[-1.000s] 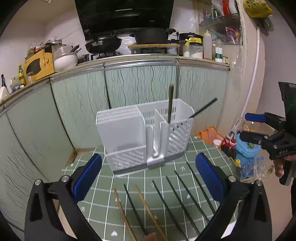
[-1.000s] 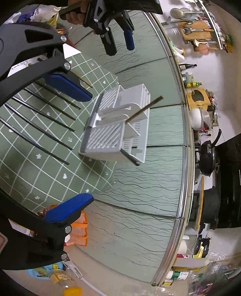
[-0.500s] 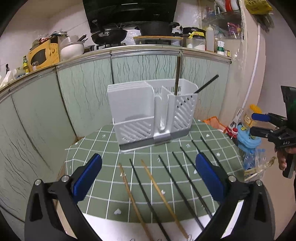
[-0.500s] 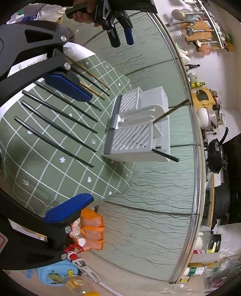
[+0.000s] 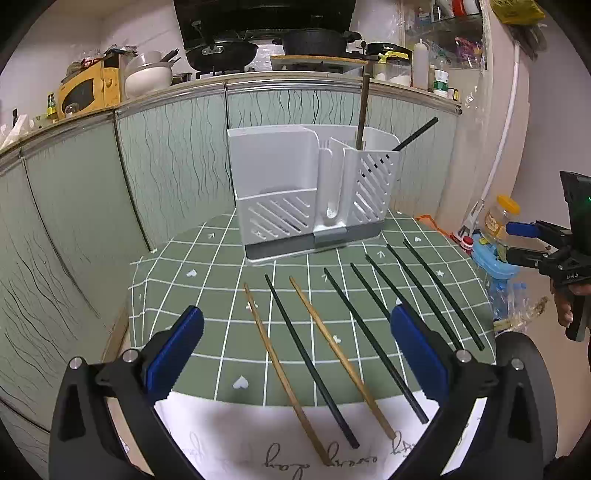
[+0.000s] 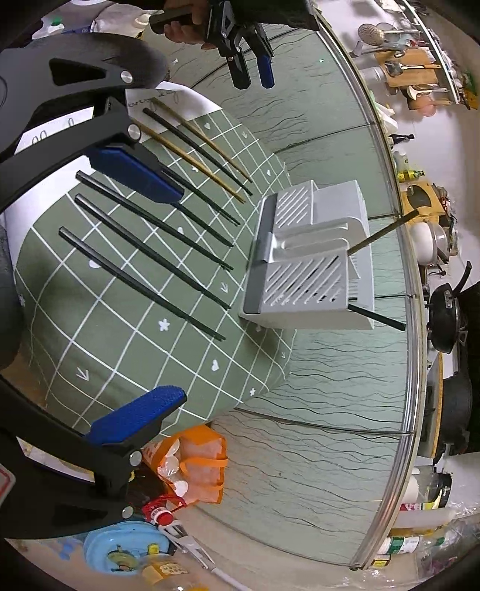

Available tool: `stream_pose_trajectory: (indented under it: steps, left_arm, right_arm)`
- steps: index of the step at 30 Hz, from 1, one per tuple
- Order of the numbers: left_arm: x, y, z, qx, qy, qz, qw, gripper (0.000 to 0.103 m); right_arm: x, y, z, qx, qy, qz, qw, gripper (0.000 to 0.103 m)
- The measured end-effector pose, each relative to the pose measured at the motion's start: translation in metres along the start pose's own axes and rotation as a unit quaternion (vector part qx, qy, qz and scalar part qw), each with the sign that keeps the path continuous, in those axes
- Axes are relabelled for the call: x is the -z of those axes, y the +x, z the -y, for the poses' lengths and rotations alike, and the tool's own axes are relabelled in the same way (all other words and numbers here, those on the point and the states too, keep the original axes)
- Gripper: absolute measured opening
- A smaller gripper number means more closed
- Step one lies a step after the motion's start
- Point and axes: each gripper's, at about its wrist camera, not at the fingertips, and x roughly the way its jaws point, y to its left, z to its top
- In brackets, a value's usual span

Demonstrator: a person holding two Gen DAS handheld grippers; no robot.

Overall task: Organize utensils
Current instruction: 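Open both tools and move them back over the remaining chopsticks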

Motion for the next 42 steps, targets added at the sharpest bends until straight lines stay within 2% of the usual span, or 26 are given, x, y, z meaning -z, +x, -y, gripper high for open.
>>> stream_pose_trajectory:
  steps: [10, 18, 29, 42]
  left_arm:
    - [0.016, 0.004, 0.0, 0.0, 0.01, -0.015, 0.9998, 0.099]
    - [0.04, 0.019, 0.0, -0.025, 0.012, -0.064, 0.9976, 0.099]
    - [0.064, 0.037, -0.002, -0.026, 0.015, -0.132, 0.9908, 0.099]
    - [0.079, 0.045, 0.0, -0.039, 0.028, -0.183, 0.9819, 0.084]
  right_arm:
    - [0.015, 0.01, -0.003, 0.007, -0.004, -0.02, 1.0, 0.095]
    - [0.035, 0.028, -0.009, 0.017, -0.005, -0.055, 0.998, 0.095]
    - [0.058, 0.045, -0.017, 0.022, -0.008, -0.102, 0.994, 0.095]
    - [0.069, 0.053, -0.024, 0.039, -0.012, -0.136, 0.99, 0.095]
